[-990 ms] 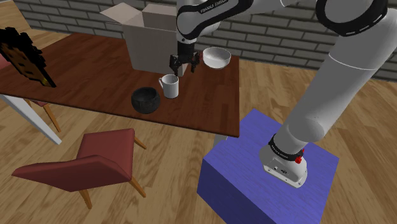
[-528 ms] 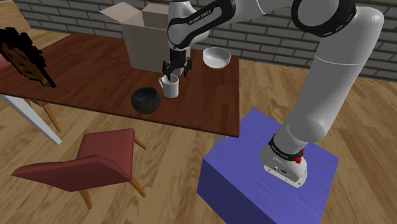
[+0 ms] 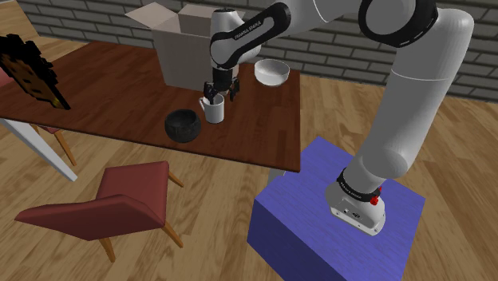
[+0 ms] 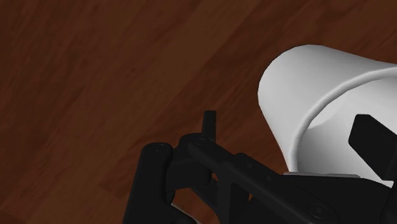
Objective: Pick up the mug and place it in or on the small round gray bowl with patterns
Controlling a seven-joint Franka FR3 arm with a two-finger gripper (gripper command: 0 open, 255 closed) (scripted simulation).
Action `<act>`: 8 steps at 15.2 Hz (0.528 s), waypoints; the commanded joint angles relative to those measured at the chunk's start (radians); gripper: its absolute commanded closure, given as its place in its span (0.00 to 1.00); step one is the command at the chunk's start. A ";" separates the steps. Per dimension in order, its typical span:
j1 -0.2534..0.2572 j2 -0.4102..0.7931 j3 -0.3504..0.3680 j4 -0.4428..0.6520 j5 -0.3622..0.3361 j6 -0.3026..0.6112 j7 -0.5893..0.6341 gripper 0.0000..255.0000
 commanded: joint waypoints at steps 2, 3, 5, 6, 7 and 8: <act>0.000 0.000 0.000 0.000 0.000 0.001 0.000 0.00; 0.000 0.000 0.000 0.000 0.000 0.000 0.000 0.00; 0.000 0.000 0.000 0.000 0.000 0.000 0.000 1.00; 0.000 0.000 0.000 0.000 0.000 0.000 0.000 1.00; 0.000 0.000 0.000 0.000 0.000 0.000 0.000 1.00; 0.000 0.000 0.000 0.000 0.000 0.000 0.000 1.00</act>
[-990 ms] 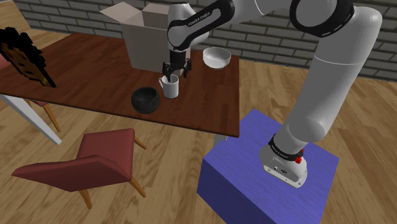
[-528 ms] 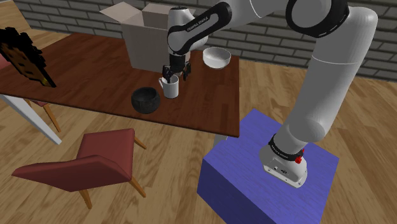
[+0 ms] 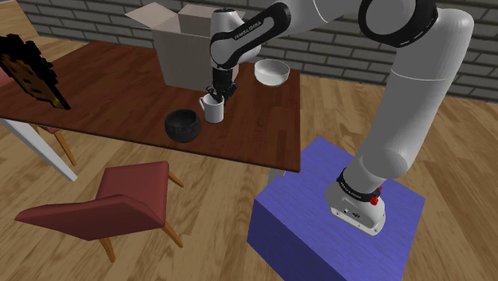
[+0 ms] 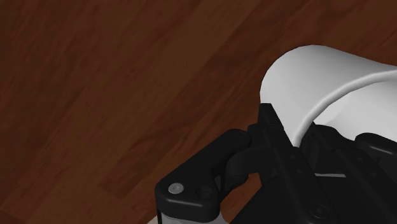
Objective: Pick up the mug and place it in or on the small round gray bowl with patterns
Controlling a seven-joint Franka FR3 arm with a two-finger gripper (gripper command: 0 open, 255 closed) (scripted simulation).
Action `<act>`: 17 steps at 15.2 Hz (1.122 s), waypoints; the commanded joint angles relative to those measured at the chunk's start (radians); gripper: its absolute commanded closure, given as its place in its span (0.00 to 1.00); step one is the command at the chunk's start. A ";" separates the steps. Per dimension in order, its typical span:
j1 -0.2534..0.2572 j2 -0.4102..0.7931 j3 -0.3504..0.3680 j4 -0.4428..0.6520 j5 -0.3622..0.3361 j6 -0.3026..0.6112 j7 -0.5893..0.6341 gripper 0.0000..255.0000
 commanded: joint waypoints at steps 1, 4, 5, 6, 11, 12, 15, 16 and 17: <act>0.000 0.000 0.000 0.000 0.000 0.000 0.000 1.00; 0.000 0.000 0.000 0.000 0.000 0.000 0.000 1.00; 0.000 0.000 0.000 0.000 0.000 0.000 0.000 1.00; 0.000 -0.007 0.000 0.005 0.000 -0.012 0.000 1.00; -0.001 -0.038 0.000 0.034 0.001 -0.072 0.003 1.00; -0.001 -0.044 0.000 0.040 0.001 -0.084 0.003 1.00; -0.002 -0.061 0.000 0.060 0.001 -0.120 0.004 1.00; -0.002 -0.066 0.000 0.068 0.001 -0.133 0.005 1.00; -0.002 -0.070 0.000 0.075 0.001 -0.145 0.005 1.00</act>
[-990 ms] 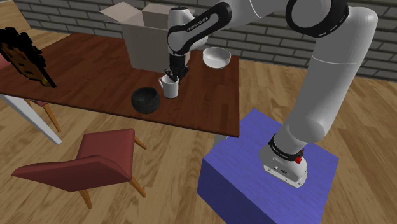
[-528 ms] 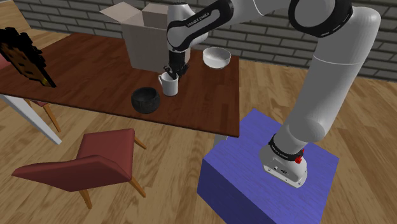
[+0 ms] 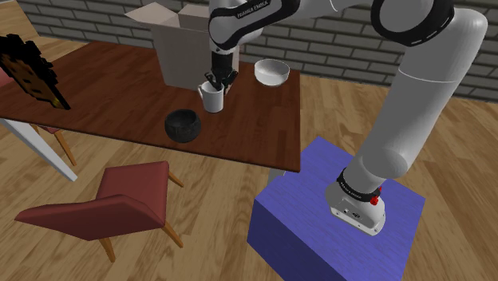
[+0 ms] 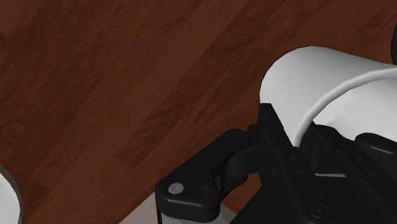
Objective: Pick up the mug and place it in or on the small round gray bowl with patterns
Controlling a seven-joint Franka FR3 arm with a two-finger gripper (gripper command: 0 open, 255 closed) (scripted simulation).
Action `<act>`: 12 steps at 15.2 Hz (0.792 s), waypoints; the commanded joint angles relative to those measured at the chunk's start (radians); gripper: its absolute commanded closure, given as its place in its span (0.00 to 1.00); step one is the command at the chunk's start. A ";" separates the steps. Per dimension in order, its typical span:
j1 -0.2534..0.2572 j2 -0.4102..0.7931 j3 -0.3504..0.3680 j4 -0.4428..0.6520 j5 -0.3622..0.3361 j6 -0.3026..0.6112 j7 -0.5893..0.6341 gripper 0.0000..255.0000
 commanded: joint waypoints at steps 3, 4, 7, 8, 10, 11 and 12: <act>0.000 -0.019 0.000 0.032 0.000 -0.050 0.003 1.00; 0.000 -0.023 0.000 0.040 0.000 -0.063 0.003 1.00; -0.001 -0.034 0.000 0.067 0.000 -0.101 0.005 1.00; -0.001 -0.037 0.000 0.076 0.000 -0.113 0.005 1.00; -0.001 -0.043 0.000 0.096 0.000 -0.139 0.006 1.00; -0.001 -0.046 0.000 0.106 0.000 -0.151 0.007 1.00; -0.001 -0.049 0.000 0.116 0.000 -0.164 0.007 1.00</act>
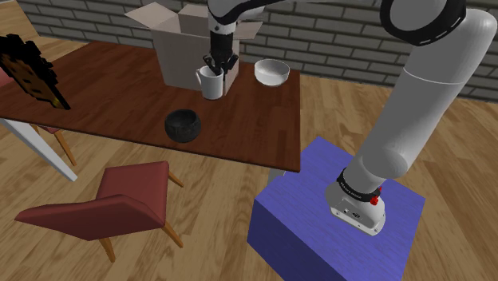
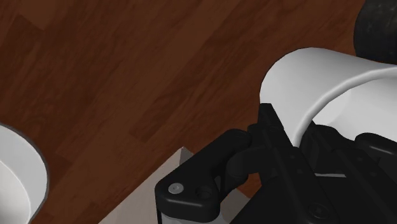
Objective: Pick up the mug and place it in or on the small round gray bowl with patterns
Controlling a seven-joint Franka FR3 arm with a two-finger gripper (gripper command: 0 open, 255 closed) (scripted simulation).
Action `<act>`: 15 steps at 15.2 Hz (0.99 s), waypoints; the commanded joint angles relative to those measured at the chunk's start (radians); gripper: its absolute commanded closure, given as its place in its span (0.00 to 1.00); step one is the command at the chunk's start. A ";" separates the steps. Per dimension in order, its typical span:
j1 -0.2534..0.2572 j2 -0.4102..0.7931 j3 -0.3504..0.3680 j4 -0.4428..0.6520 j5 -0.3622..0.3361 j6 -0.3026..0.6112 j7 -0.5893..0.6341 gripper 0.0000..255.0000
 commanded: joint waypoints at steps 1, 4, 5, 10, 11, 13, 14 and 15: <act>0.000 -0.006 0.000 0.020 0.000 -0.026 0.002 1.00; 0.000 -0.011 0.000 0.053 0.000 -0.064 0.004 1.00; 0.000 -0.013 0.000 0.065 -0.001 -0.077 0.004 1.00; 0.013 -0.008 0.010 0.121 -0.003 -0.128 0.030 1.00; 0.025 0.001 0.020 0.137 -0.006 -0.134 0.053 1.00; 0.051 0.022 0.038 0.173 -0.012 -0.147 0.099 1.00; 0.064 0.034 0.047 0.193 -0.016 -0.154 0.122 1.00; 0.077 0.047 0.056 0.215 -0.020 -0.161 0.144 1.00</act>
